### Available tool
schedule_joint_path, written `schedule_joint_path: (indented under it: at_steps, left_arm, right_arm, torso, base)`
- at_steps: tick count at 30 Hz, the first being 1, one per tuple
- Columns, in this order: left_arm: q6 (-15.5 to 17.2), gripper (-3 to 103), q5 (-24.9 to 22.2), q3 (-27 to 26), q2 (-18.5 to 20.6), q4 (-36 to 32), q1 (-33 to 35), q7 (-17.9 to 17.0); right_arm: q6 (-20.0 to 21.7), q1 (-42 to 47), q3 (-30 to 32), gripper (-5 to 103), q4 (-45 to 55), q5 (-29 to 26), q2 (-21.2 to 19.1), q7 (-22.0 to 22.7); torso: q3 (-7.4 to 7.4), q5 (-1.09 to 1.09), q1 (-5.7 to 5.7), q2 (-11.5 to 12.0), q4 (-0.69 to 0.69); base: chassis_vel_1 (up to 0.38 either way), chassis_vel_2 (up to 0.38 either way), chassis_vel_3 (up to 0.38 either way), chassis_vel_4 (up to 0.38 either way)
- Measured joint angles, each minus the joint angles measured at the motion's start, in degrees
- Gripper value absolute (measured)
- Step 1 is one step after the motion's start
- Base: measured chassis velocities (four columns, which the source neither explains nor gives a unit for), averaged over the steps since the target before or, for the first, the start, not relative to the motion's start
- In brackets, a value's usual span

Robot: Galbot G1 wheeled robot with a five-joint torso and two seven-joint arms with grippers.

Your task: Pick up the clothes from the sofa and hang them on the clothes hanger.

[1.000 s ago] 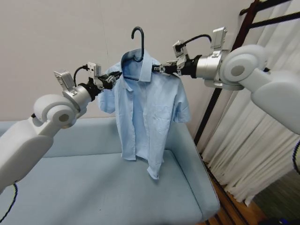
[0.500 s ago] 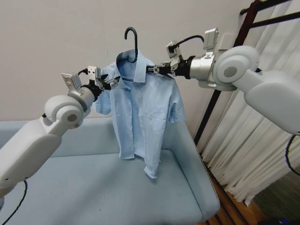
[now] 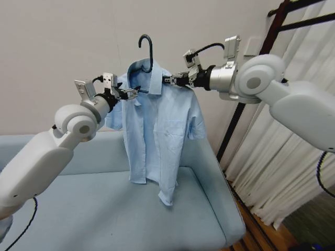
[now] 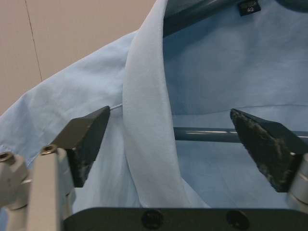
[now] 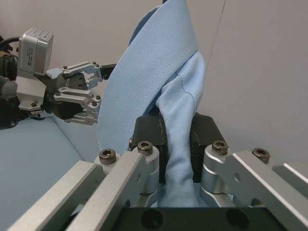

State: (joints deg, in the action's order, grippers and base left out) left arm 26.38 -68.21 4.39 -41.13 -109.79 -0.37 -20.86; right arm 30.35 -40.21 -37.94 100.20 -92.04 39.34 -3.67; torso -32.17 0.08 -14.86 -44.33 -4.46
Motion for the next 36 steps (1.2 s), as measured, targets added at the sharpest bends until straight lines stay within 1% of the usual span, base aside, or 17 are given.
schedule_joint_path:
  at_steps: [5,6,7,8,10,11,13,14,15,16,20,22,23,25,32,35,36]
  left_arm:
    - [0.2,57,0.8,0.9,-1.0,1.3,-0.7,-0.1]
    - [0.2,57,0.8,0.9,-1.0,1.3,-0.7,-0.1]
    - [0.2,52,0.8,1.2,-1.3,1.6,-1.2,-0.1]
    - [0.2,52,0.9,1.5,-1.5,1.8,-1.5,-0.1]
    - [0.3,41,1.0,2.4,-2.3,2.4,-2.6,0.0]
    - [0.3,41,1.0,2.4,-2.3,2.4,-2.6,0.0]
    - [0.3,30,1.0,3.1,-3.0,2.9,-3.7,0.0]
    - [0.3,30,1.0,3.4,-3.3,3.1,-4.1,0.0]
    - [0.3,25,1.0,3.8,-3.7,3.3,-4.8,0.0]
    - [0.3,25,1.0,3.8,-3.7,3.3,-4.8,0.0]
    - [0.8,4,0.7,5.0,-4.3,2.4,-6.6,0.0]
    - [1.1,4,0.5,5.2,-4.3,1.9,-6.8,-0.1]
    - [1.4,2,0.2,5.3,-4.3,1.2,-7.0,-0.1]
    - [1.9,1,-0.6,5.7,-4.3,0.4,-7.3,-0.5]
    - [2.5,-1,-0.1,5.7,-4.5,1.7,-7.1,-1.6]
    - [2.7,15,0.7,5.2,-4.5,2.7,-7.3,-1.9]
    - [2.7,15,0.7,5.2,-4.5,2.7,-7.3,-1.9]
  right_arm:
    - [0.0,-0.2,-0.2,9,-0.4,0.1,0.0,0.0]
    - [0.0,-0.2,-0.2,9,-0.4,0.1,0.0,0.0]
    - [0.0,-0.1,-0.2,9,-0.4,0.2,0.0,0.0]
    - [0.0,0.0,-0.2,9,-0.4,0.2,0.0,0.0]
    - [0.0,0.3,-0.1,9,-0.4,0.4,0.0,0.2]
    - [0.0,0.3,-0.1,9,-0.4,0.4,0.0,0.2]
    - [-0.1,0.5,0.0,9,-0.1,0.4,0.0,0.4]
    - [-0.2,0.6,0.0,9,0.0,0.4,-0.1,0.4]
    - [-0.2,0.6,0.1,9,0.1,0.5,-0.2,0.6]
    - [-0.2,0.6,0.1,9,0.1,0.5,-0.2,0.6]
    - [-0.5,0.8,0.1,9,0.2,0.8,-1.1,1.2]
    - [-0.5,0.9,0.1,9,0.2,0.9,-1.2,1.4]
    - [-0.6,1.0,0.2,9,0.2,0.9,-1.3,1.6]
    - [-0.7,1.2,0.4,9,0.2,1.0,-1.6,1.6]
    - [-0.7,1.7,0.5,9,1.5,1.1,-2.3,1.3]
    - [-0.6,2.0,0.4,9,2.4,1.2,-2.7,1.1]
    - [-0.6,2.0,0.4,9,2.4,1.2,-2.7,1.1]
  torso:
    - [0.0,0.0,0.0,0.0,0.01]
    - [0.0,0.0,0.0,0.0,0.01]
    - [0.0,0.0,0.0,0.0,0.0]
    - [0.0,0.0,0.0,0.0,0.01]
    - [0.0,0.0,0.0,0.0,0.0]
    - [0.0,0.0,0.0,0.0,0.0]
    - [0.0,0.01,0.0,0.0,0.0]
    - [0.0,0.01,0.0,0.0,0.0]
    - [0.0,0.01,0.0,0.0,0.0]
    - [0.0,0.01,0.0,0.0,0.0]
    - [0.0,0.01,0.0,0.0,0.0]
    - [0.0,0.01,0.0,0.0,0.0]
    - [0.0,0.02,0.0,0.0,-0.01]
    - [0.0,0.02,0.0,0.0,0.0]
    - [0.01,0.0,0.0,0.0,0.0]
    - [0.01,0.0,0.0,0.0,0.0]
    - [0.01,0.0,0.0,0.0,0.0]
  base:
    - [0.0,0.0,0.0,0.0]
    - [0.0,0.0,0.0,0.0]
    - [0.0,0.0,0.0,0.0]
    - [0.0,0.0,0.0,0.0]
    - [0.0,0.0,0.0,0.0]
    - [0.0,0.0,0.0,0.0]
    - [0.0,0.0,0.0,0.0]
    - [0.0,0.0,0.0,0.0]
    - [0.0,0.0,0.0,0.0]
    - [0.0,0.0,0.0,0.0]
    - [0.0,0.0,0.0,0.0]
    - [0.0,0.0,0.0,0.0]
    - [0.0,0.0,0.0,0.0]
    - [0.0,0.0,0.0,0.0]
    - [0.0,0.0,0.0,0.0]
    - [0.0,0.0,0.0,0.0]
    - [0.0,0.0,0.0,0.0]
